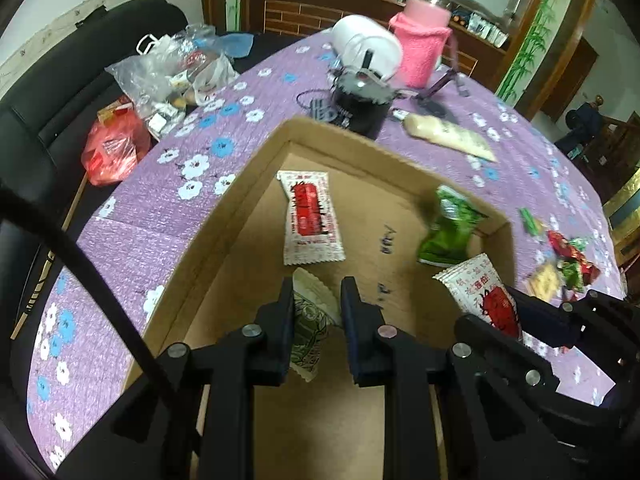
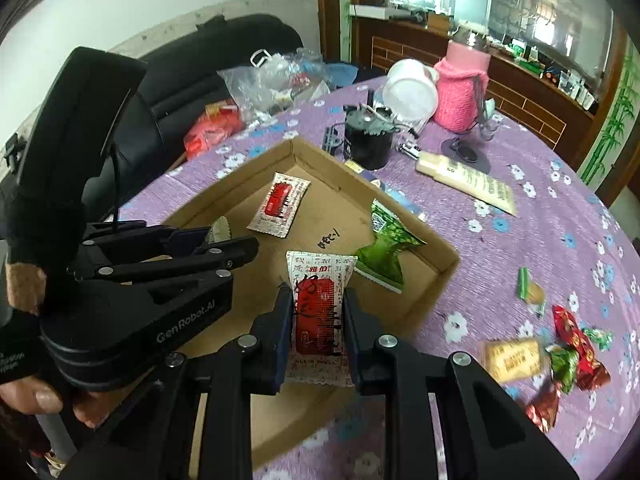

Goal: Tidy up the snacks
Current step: 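Carry both packets over the cardboard tray and open both grippers, then move both grippers back to the snacks and grasp the red candy bag with the right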

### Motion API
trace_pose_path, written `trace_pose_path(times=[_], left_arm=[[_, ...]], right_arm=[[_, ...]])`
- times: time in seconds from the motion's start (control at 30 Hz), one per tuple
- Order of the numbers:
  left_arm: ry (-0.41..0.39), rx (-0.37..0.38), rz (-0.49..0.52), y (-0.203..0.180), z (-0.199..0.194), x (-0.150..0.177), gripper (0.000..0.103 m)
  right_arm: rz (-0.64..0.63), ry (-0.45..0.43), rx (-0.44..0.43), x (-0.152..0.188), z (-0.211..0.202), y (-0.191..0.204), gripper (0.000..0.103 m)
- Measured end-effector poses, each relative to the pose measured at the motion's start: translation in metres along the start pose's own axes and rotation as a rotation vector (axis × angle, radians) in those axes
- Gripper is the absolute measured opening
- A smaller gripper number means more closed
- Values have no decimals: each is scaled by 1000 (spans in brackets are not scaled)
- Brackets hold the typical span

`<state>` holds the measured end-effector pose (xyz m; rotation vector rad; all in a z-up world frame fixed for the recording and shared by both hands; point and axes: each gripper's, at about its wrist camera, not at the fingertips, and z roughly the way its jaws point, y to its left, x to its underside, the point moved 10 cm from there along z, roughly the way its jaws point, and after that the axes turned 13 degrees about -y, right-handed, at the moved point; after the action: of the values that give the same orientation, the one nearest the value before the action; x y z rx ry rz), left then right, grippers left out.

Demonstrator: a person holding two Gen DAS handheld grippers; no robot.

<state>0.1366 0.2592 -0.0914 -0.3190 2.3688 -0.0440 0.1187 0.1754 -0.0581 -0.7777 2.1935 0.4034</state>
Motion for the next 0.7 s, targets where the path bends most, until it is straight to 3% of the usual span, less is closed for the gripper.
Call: trace_pose_path(times=[0.27,0.33,0.47,0.6,0.7], left_arm=[[28,-47,6,7,22,-3,28],[24,-50,7,7,22,-4,35],[-12,-101,37,8,16,-9,69],[-82,-105,64,4,2,-20,87],[-110,-96,76,1,-9,-25,88]], right_arm=[[7,38,13,4,26,-6,26],[13,42,22,6,28,-7,27],[26,40,31,7,25,-11,36],[43,27,40,5,16,-15,43],[64,18,45,5,7,-19,46]])
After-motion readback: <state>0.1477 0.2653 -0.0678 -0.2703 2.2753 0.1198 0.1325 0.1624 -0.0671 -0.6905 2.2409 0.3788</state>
